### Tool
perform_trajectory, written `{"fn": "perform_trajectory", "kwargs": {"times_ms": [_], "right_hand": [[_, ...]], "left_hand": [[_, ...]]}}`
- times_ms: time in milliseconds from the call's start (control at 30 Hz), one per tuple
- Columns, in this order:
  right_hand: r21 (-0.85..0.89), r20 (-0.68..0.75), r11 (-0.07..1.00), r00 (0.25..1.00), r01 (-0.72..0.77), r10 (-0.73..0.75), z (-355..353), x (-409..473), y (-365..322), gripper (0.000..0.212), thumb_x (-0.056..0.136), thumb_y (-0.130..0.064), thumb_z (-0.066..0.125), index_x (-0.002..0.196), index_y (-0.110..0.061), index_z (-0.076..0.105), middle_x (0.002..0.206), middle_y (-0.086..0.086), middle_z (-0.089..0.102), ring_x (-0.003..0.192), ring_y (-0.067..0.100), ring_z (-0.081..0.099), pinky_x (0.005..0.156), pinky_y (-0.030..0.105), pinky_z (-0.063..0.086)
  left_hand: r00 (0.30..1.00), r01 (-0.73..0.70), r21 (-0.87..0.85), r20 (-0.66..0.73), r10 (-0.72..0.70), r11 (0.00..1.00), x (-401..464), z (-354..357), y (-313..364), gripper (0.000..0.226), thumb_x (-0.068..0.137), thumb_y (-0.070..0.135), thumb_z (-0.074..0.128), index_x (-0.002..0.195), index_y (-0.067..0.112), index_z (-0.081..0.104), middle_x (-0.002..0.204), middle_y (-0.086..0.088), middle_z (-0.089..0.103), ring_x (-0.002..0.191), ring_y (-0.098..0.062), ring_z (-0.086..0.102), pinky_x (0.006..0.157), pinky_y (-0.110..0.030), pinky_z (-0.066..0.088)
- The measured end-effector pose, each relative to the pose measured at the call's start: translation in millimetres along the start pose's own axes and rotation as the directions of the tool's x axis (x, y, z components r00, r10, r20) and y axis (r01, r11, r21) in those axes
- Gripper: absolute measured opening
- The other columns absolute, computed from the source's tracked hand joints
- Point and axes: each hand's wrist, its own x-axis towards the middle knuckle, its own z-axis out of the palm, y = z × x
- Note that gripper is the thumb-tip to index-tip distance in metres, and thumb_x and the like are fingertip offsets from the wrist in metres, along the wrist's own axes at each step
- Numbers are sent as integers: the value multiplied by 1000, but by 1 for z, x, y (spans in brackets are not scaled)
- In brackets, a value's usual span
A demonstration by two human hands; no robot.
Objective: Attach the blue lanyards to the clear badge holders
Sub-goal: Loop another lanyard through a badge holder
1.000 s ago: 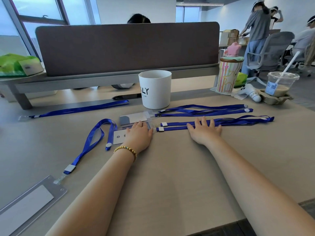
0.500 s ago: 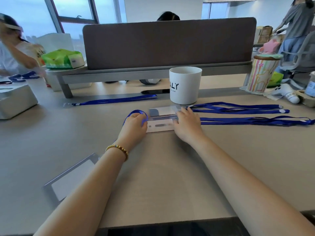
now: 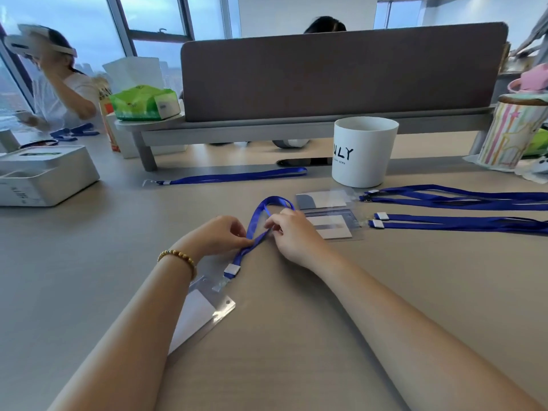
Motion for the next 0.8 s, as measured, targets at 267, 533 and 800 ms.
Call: {"fn": "perform_trajectory", "kwargs": {"times_ms": [267,533,800], "right_hand": [[275,26,960,999,-48,43,-7,-8,-3,21,93,-15,52,114,-16,57,113,0,57,103,14,55,81,21,39],[58,-79,995,994,82,-77,-24,-20,6,83,81,-10,63,146,-30,17,153,-2,18,140,20,16,114,42,18],[92,137,994,987,66,-79,-34,-30,36,6,86,-31,62,86,-25,62,112,-6,63,112,17,52,102,41,38]], "left_hand": [[996,29,-407,-69,-63,913,-18,-13,14,11,91,22,55,82,15,56,76,-3,57,64,-10,52,59,-19,48],[948,-20,-669,224,228,743,-44,-13,38,5,90,12,54,87,10,58,67,-2,56,47,-4,52,50,-12,49],[969,-63,-648,141,201,759,-36,11,42,8,91,19,54,86,13,58,70,1,56,55,-4,50,56,-15,46]]}}
